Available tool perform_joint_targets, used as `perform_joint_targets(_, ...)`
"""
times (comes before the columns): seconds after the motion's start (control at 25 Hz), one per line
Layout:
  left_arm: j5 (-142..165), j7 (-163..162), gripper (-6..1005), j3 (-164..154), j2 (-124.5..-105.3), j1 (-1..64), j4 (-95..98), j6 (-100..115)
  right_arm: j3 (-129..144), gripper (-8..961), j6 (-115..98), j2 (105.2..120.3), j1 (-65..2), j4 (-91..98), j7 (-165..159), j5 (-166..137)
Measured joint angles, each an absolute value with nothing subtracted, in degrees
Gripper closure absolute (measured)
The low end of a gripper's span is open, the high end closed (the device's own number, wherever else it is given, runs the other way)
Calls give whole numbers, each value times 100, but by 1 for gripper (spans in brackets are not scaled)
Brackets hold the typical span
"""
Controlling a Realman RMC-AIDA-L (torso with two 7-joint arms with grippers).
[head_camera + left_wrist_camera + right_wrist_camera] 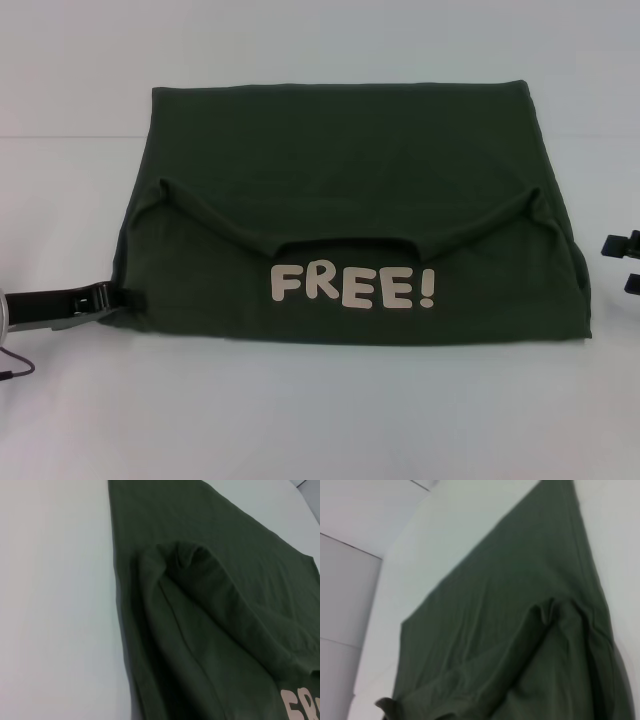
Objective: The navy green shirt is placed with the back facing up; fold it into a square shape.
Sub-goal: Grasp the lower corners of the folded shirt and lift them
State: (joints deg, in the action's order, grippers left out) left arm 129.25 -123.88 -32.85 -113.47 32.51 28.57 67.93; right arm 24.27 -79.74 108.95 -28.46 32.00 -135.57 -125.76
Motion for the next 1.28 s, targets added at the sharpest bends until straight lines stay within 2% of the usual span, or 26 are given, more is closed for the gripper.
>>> perform_joint_targets(0.6, 12876, -12367, 961, -3272, -11356, 3270, 2857, 6822, 3290, 40, -7622, 10955, -3107, 3163, -14010, -12631)
perform_joint_targets(1.28, 12876, -12352, 962, -3266, -11393, 3303, 2856, 6959, 3349, 44, -7659, 10919, -3182, 2957, -14197, -12721)
